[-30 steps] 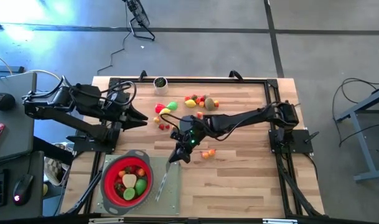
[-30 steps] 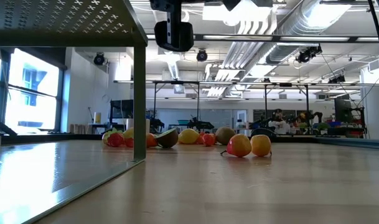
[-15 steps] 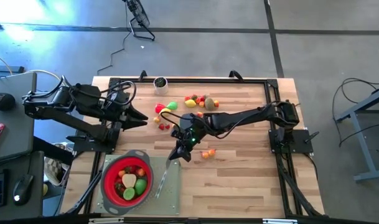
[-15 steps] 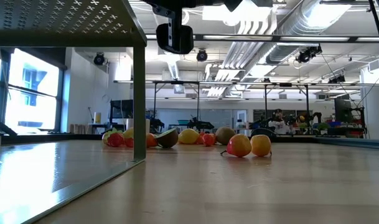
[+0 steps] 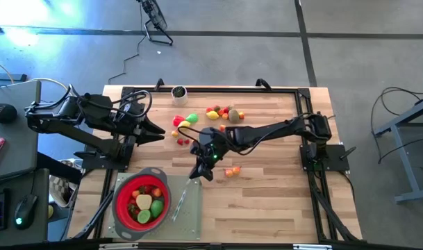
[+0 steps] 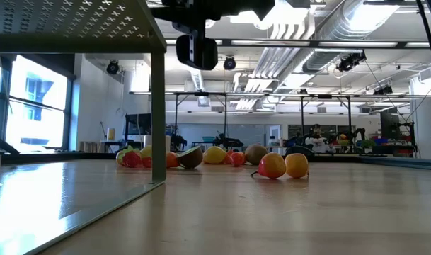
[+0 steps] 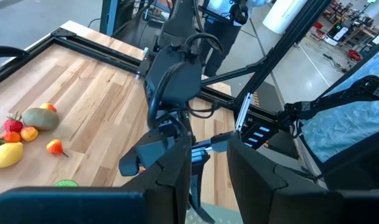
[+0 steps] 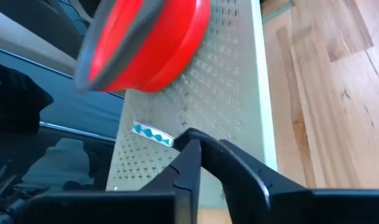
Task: Pick & Place Fruit
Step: Put the table knife on the shelf
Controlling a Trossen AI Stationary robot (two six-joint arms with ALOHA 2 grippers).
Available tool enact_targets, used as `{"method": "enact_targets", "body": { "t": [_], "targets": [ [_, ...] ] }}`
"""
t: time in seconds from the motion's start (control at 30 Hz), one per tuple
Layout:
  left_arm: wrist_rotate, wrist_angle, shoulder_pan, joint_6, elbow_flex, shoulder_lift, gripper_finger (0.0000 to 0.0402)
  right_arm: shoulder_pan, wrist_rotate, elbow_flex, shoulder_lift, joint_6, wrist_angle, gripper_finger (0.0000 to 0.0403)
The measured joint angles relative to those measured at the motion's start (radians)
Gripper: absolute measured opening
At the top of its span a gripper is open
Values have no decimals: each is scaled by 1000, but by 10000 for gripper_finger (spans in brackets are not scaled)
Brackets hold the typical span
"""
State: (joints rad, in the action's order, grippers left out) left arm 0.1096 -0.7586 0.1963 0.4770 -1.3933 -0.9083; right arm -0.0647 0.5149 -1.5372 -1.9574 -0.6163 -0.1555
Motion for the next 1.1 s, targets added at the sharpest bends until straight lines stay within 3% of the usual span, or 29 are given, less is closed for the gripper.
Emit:
{"method": "enact_targets", "body": {
  "t": [0.27, 0.8, 1.1],
  "targets": [
    [0, 0, 0, 0, 0, 0, 100, -1, 0, 3, -3, 7, -20, 101],
    [0, 0, 0, 0, 0, 0, 100, 13, 86, 1, -2, 4, -26, 106],
    [0, 0, 0, 0, 0, 0, 100, 12, -26, 0, -1, 64, -23, 148]
  ]
}}
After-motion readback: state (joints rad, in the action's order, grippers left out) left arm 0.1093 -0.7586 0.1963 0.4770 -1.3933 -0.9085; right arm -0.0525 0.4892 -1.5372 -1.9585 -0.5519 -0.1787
